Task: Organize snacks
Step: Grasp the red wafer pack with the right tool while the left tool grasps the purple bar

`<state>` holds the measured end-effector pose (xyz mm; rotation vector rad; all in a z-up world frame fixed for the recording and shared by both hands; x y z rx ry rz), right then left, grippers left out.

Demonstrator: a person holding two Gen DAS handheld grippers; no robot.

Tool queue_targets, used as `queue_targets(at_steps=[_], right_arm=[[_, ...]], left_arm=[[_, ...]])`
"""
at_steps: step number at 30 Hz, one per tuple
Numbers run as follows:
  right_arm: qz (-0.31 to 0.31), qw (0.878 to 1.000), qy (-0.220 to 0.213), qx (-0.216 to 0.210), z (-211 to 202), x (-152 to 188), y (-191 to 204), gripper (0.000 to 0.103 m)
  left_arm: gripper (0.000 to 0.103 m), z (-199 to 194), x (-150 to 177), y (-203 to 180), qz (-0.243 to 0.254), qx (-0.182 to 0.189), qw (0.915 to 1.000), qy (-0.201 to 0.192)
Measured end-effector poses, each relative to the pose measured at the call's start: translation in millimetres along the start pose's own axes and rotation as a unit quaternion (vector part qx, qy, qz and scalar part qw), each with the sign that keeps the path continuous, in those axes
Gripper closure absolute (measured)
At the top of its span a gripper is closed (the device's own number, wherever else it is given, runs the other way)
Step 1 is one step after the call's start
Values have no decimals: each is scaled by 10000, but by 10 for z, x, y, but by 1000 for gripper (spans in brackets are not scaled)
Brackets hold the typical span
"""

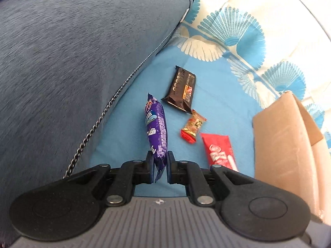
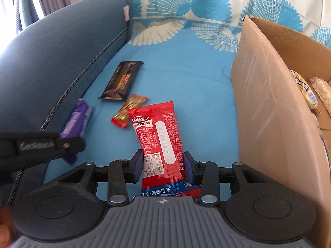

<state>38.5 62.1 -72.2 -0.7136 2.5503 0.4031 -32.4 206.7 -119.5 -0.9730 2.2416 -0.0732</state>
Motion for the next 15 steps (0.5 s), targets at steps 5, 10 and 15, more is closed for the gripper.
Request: queue_targets(at_steps=[5,10,15], right_arm=[[-62,9997,219,-100,-208,227,27,61],[-92,9991,390,-162,-354,420,45,61],[-77,9981,588,-145,-370,564,-2,59]], left_arm=[[91,-108,86,15,-158,257,9995,93],[91,-226,238,-5,-211,421,9987,171],[91,-288,368,-16,-191,482,9982,286]])
Point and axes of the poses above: each gripper's, at about its wrist camera, not at the fingertips, and z roughly the way its jaws point, y to its left, x to its underside, the point moved 4 cm from there along z, roughly the way its jaws point, and after that the axes turned 4 degrees about z, right-handed, at the moved point
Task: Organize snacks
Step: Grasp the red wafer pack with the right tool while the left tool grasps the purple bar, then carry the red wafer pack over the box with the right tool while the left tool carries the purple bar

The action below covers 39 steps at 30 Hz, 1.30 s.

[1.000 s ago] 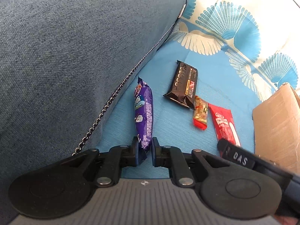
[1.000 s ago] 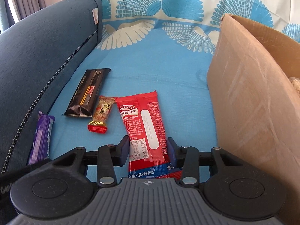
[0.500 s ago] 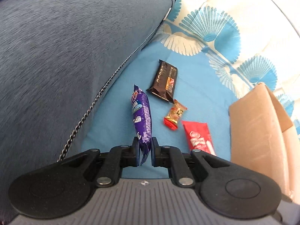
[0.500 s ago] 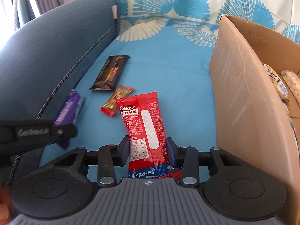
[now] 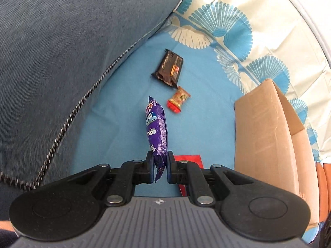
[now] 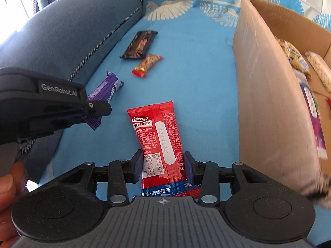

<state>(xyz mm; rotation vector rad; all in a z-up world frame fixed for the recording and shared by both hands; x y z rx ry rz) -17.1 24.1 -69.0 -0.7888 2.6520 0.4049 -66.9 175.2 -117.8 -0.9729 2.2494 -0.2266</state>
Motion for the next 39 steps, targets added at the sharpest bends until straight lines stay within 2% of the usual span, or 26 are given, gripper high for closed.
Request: queue_targets(at_steps=[3,5,7,11,14,19,24,26,27,28,29,34,39], right_arm=[[13,10000,72,-54,27,22,-38,54],[-15,9999,56,-104,33,23,-50,52],[-50,9999,29,-120,38,17,-59,49],[-120,9998,87,-125,113,3,-72,43],[-182,9997,102,-111,155,16,-66,41],[-282,9995,87,-99,174,27,-72,41],[-382,9992,85,-109,167,32,-66,41],[-486,9988,70,-67,162,39,-56,44],[-519,9986,51,-50,158,38,-52,50],[-525,9986,30,-50,149,36,-51,53],[-510,9987,16,-73,142,31,-52,54],[-370,9991,-148,-168,75,8,-50,61],[-314,9977,-557,-236,-94,-73,-36,62]], left_arm=[[90,37,24,9,-5,41,9999,163],[79,58,19,36,-105,46,9998,176],[75,71,8,62,-241,107,9996,137],[75,116,6,57,-277,87,9995,97],[73,145,-9,54,-280,-9,9996,27],[58,186,-32,2,-44,-292,9995,-105],[59,257,-39,-86,345,-635,9972,-193],[61,291,-25,-110,466,-748,9960,-160],[64,296,-23,-127,539,-805,9951,-185],[78,305,-19,-141,615,-860,9942,-188],[83,316,-17,-144,646,-894,9937,-174],[87,279,-31,-121,472,-859,9947,-326],[87,116,-41,-164,429,-647,9948,-660]])
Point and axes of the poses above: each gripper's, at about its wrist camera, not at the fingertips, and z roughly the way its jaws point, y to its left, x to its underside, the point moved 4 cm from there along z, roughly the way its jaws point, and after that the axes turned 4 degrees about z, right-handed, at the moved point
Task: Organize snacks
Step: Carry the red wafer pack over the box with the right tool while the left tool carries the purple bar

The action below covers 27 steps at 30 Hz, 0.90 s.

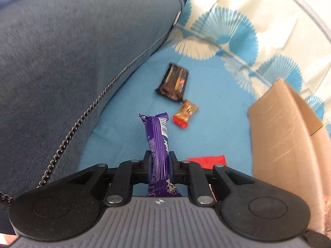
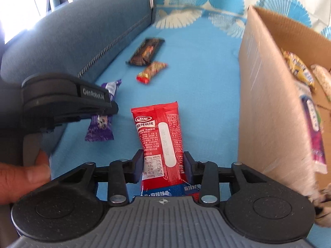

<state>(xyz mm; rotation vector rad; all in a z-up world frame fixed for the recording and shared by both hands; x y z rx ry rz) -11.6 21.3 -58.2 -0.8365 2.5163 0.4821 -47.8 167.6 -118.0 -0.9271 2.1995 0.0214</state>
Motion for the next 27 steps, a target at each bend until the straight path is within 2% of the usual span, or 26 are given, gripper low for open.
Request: queue_targets(at_steps=[7,11,19,27], right_arm=[[101,9976,-676,-79,-291,-180,-10,63],[125,9936,-1110,-158,-514,-275,-48,63],[295,9832,-1773,-332,-937,-415,-254,63],[577,9673,-2436,-400,-1442,-712,-670,63]], left_arm=[[87,-302,-118,-25,-200,190,9985,-472],[87,-444,-195,-88,-198,273,9976,-606],[87,-647,-303,-185,-202,362,9968,-690],[87,-766,-365,-339,-159,509,9958,-741]])
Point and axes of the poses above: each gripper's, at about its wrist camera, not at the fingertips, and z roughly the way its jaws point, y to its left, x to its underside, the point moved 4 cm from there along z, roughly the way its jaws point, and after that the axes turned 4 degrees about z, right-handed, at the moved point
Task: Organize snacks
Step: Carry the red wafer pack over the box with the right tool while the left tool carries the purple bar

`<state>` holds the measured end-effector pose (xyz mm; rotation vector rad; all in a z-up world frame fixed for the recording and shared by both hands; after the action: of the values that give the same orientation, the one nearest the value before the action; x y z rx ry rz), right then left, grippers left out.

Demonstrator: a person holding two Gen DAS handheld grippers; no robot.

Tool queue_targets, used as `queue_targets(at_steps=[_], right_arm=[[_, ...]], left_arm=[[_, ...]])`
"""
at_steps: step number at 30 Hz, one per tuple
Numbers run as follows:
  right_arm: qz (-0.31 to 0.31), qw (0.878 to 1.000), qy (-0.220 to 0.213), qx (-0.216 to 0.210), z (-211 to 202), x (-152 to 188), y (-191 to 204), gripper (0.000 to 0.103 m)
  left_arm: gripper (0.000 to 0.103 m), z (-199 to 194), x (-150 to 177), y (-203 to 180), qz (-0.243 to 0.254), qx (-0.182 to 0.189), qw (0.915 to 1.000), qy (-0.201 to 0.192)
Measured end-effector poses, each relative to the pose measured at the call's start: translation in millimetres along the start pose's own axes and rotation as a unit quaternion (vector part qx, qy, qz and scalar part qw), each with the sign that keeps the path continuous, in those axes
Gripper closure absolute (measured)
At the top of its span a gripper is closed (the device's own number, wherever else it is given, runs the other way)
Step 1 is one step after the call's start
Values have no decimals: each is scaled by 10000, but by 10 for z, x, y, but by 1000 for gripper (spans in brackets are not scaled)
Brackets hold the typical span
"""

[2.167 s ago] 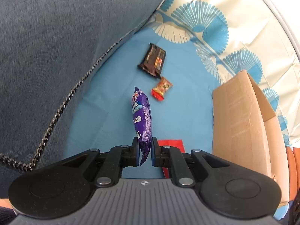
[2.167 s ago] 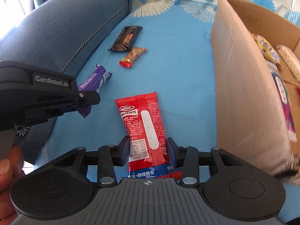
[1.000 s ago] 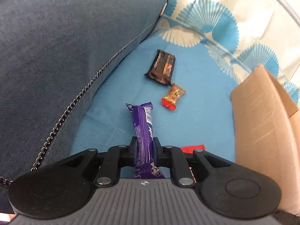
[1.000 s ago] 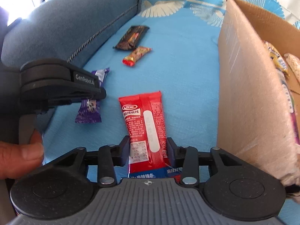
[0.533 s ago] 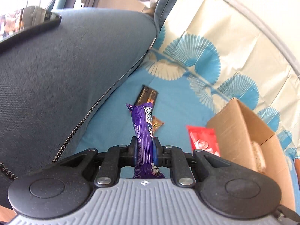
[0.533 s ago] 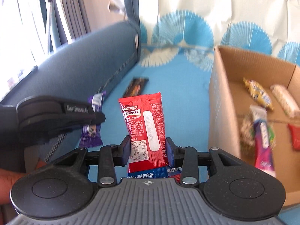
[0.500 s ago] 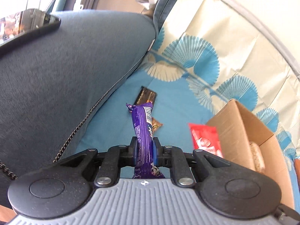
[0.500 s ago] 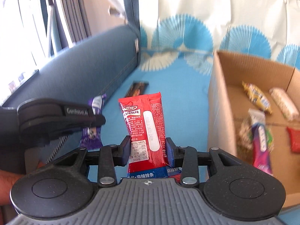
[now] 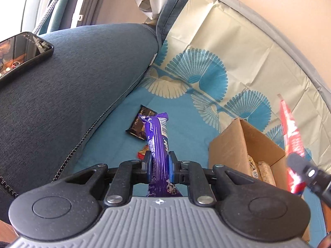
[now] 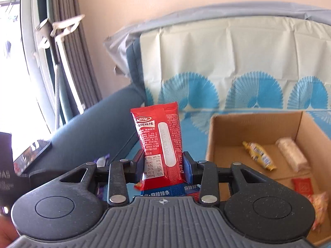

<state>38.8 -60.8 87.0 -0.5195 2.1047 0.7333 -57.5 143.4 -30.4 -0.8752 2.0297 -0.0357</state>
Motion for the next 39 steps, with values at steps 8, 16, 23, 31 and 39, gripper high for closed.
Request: queue_targets(at_steps=[8,16,23,31,39], right_arm=[[133,9984,-449,309,-147,-457,-655,63],[686,9935,-397,821,-163,-292,-1286,63],[655,9909,-521,1056,-308,-280,-1512,63],[679,9867,-526,1381,-406,-248,-1752,63],[422,9847,-546,1599,-433,-237,-1847,63]], left_arm=[[87,-92,-71,-267,192,183,9996,-72],[87,-116,-156,-499,308,383,9988,-7],[87,-38,-358,-1007,747,716,9946,-42],[87,79,-372,-1679,1530,1590,9738,-544],[87,342,-173,-1883,1387,1777,9742,-123]])
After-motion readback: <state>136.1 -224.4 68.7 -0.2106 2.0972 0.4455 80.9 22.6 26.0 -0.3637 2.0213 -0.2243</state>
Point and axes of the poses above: each gripper's, at about its wrist camera, not at the fingertips, and z roughly the way its jaws point, y to its left, x to its underside, the point moved 4 cm from there along z, roughly the way its jaws point, and after that the axes turned 4 degrees about z, right-handed, at the moved point
